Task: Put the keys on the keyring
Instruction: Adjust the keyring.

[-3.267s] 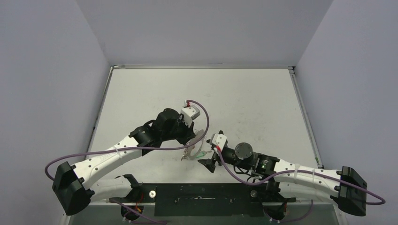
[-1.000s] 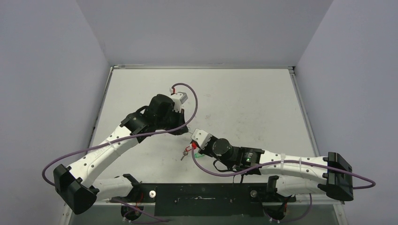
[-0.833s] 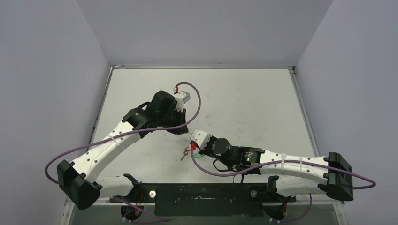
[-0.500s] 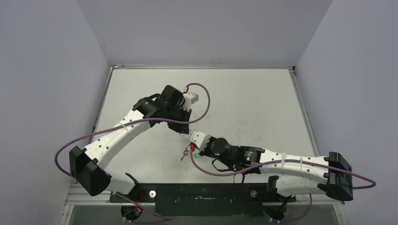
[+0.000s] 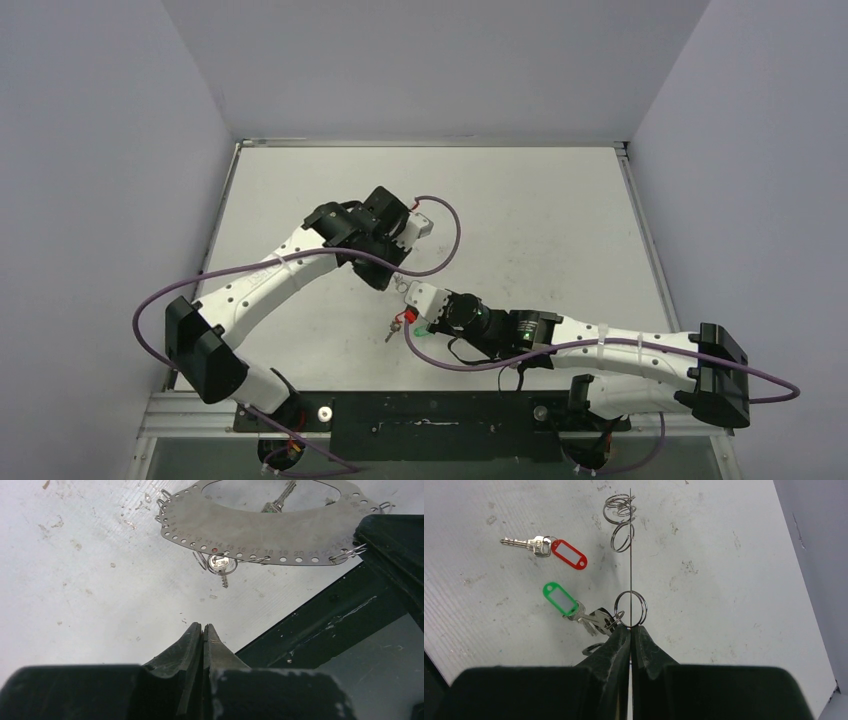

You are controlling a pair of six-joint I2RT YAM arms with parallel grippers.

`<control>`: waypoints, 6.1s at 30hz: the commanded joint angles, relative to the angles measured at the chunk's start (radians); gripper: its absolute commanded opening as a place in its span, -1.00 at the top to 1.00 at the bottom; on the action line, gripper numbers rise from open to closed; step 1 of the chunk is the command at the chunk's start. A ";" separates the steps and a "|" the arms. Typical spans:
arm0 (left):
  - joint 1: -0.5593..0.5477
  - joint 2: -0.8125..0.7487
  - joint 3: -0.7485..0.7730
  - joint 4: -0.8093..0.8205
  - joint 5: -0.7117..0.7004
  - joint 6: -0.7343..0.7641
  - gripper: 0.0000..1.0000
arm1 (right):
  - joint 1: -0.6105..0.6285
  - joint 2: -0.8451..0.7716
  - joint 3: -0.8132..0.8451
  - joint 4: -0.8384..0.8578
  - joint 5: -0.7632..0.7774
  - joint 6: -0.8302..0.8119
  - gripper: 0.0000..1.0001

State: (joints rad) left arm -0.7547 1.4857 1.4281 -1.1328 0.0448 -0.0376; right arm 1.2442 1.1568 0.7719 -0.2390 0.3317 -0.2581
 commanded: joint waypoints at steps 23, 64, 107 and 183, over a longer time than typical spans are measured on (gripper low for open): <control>0.077 -0.592 -0.677 0.894 0.184 -0.649 -0.29 | -0.087 -0.225 -0.224 0.406 0.008 0.382 1.00; 0.090 -0.398 -0.994 1.840 0.202 -1.072 0.23 | -0.121 -0.290 -0.236 0.477 -0.072 0.488 1.00; 0.111 -0.414 -0.499 0.828 0.354 -0.496 1.00 | -0.141 -0.253 -0.100 0.206 -0.131 0.328 1.00; 0.045 -0.301 -0.368 0.655 0.606 0.267 1.00 | -0.434 -0.006 -0.235 0.772 -1.017 0.240 0.51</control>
State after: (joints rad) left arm -0.7010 1.2175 1.0492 -0.5388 0.6113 0.2211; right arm 0.8112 1.1286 0.5232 0.4576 -0.6487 -0.0151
